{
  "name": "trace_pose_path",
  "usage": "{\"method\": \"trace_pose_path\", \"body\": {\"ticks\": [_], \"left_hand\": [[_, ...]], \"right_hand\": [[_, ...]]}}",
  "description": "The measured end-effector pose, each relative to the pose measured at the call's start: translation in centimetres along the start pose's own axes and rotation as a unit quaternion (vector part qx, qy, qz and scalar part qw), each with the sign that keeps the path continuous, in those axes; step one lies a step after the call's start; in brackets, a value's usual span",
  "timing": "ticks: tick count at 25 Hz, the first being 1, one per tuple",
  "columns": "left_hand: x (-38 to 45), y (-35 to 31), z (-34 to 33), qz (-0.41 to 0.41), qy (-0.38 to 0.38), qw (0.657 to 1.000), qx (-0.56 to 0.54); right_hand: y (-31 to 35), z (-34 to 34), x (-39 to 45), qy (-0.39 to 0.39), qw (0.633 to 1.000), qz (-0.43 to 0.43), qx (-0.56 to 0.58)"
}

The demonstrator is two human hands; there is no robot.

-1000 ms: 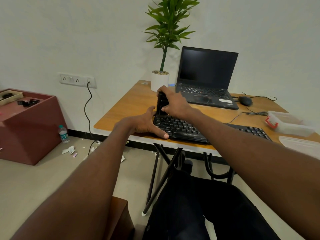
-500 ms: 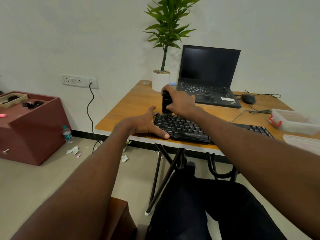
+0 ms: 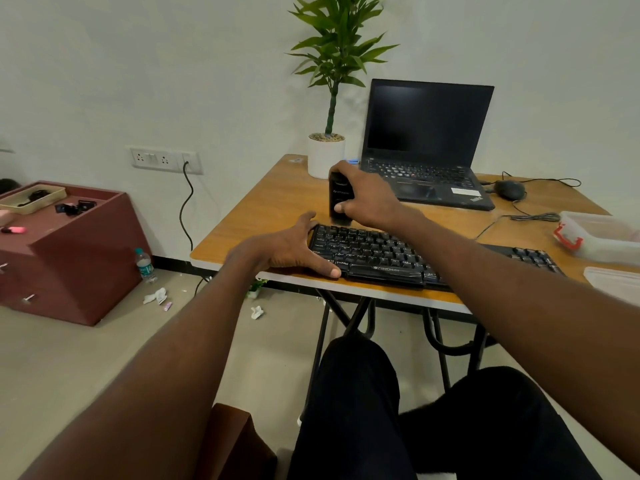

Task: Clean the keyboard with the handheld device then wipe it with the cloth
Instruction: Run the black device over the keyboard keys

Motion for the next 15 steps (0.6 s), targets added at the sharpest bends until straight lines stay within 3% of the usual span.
{"method": "trace_pose_path", "body": {"ticks": [7,10,15], "left_hand": [[0.4,0.2,-0.2,-0.021,-0.003,1.0,-0.019],[0.5,0.4,-0.1,-0.011,-0.002,1.0,-0.019],[0.8,0.9,0.1,-0.02,0.003,1.0,-0.015]], "right_hand": [[0.3,-1.3,1.0,0.03,0.998,0.019,0.046],[0.2,-1.3,1.8,-0.003,1.0,0.018,-0.025],[0.3,-1.8,1.5,0.035,0.997,0.061,0.035]]}}
Point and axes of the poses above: each hand's wrist, its own x-axis towards the middle knuckle, its own z-axis out of the back of the hand, y = z × x, the point moved 8 cm from there along x, towards the middle knuckle, and after that the axes turned 15 degrees about -z, right-handed, at the moved point
